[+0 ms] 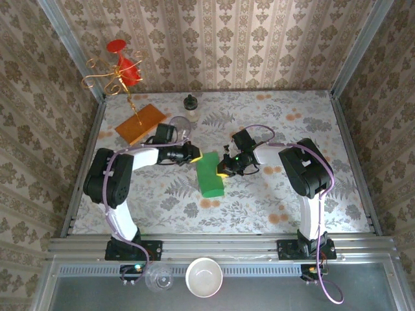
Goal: Fold a paper plane with a square sheet of paper (pick it up from the middle)
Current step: First fold the square sheet of paper in half at the center of the table.
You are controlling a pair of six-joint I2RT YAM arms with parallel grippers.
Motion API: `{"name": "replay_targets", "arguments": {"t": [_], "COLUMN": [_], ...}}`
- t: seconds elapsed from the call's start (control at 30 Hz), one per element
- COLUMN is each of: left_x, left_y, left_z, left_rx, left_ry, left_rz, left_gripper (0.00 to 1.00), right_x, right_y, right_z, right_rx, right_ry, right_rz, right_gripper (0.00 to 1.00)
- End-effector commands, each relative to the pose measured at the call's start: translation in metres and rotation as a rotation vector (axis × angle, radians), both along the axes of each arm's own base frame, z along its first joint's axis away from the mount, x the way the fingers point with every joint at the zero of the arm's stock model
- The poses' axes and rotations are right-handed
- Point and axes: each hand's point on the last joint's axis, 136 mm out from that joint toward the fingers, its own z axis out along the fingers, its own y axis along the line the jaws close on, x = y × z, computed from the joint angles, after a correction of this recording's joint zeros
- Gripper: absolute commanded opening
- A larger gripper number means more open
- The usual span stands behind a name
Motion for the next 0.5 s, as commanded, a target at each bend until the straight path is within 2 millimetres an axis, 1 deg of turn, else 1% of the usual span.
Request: {"name": "replay_targets", "arguments": {"t": [0.0,0.1,0.2,0.27,0.47], "left_x": [0.005,0.011,0.019,0.026,0.046], "left_y": [-0.009,-0.009,0.003,0.017,0.065], "left_z": [-0.019,-0.035,-0.052,-0.063,-0.075], "left_rx": [0.018,0.033,0.072,0.092,0.155], "left_ry": [0.052,0.071,0.083,0.104,0.120], "left_rz": [0.008,0.014,0.033,0.068,0.175], "left_gripper": [0.12,0.12,0.12,0.12,0.12], "right_x": [-0.086,-0.086,-0.085,-0.085,-0.085], "right_y": [-0.102,-0.103,-0.103,-0.103,-0.105], "right_z": [-0.118,-0.117,-0.117,-0.117,-0.117], "right_rx": [-0.524,-0.525,-0.527,-0.529,-0.537], "right_ry": [0.315,0.311,0.308,0.307,0.307], "right_rz": [-0.045,-0.046,-0.045,-0.047,-0.051], "right_gripper": [0.05,0.06,0.06,0.06,0.06]}}
